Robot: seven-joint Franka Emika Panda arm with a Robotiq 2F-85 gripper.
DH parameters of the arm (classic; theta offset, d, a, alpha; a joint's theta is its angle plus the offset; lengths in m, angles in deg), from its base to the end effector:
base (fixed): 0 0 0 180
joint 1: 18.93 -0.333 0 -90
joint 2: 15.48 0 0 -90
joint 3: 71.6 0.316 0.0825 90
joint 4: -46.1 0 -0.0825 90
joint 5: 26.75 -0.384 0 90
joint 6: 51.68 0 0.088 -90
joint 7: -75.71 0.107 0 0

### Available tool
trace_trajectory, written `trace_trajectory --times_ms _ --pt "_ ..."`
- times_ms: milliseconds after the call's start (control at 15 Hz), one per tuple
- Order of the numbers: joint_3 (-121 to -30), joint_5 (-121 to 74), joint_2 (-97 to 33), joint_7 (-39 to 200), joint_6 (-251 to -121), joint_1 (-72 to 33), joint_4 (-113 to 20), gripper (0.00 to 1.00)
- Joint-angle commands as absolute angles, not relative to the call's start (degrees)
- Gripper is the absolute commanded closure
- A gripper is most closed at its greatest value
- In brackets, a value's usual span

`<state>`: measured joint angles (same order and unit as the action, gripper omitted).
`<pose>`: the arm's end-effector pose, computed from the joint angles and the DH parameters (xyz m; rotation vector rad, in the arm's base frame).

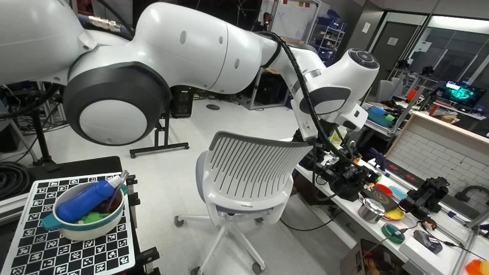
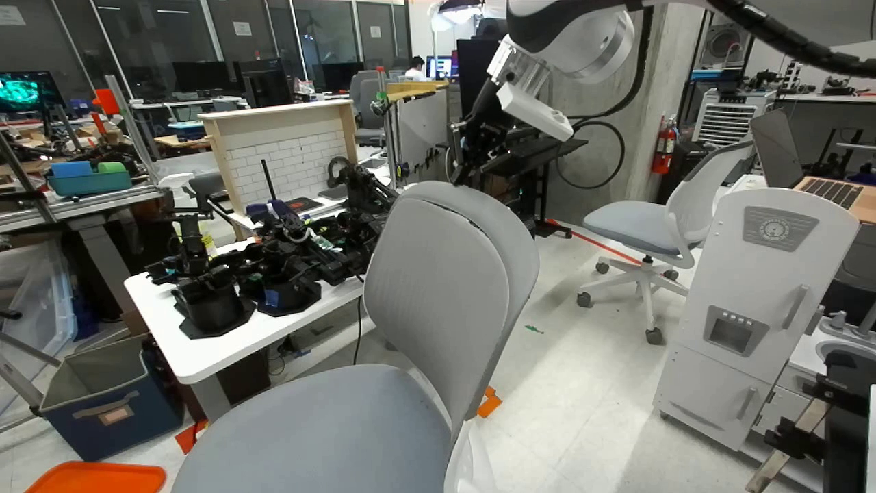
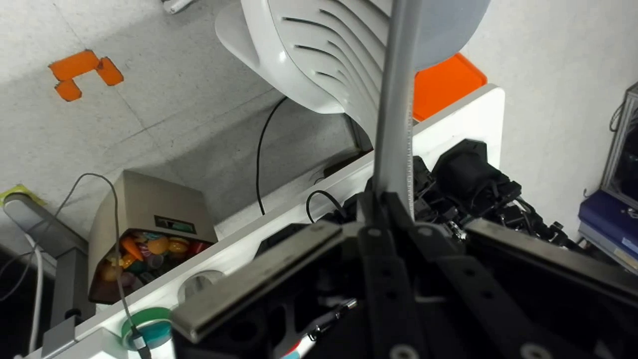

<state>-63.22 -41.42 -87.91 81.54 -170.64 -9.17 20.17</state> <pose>0.8338 -0.0895 0.3126 -2.6820 0.4569 -0.5008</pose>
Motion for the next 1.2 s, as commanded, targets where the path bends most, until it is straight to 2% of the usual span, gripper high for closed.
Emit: trace_trajectory --times_ms 0,533,1133 --pt "-65.01 -39.46 -86.29 83.47 -168.06 -10.12 19.17 0.99" --pt "-64.87 -39.00 -84.42 85.82 -160.86 -11.20 18.94 0.99" --pt "-64.50 -37.63 -83.60 76.83 -154.00 -14.38 19.61 0.99"
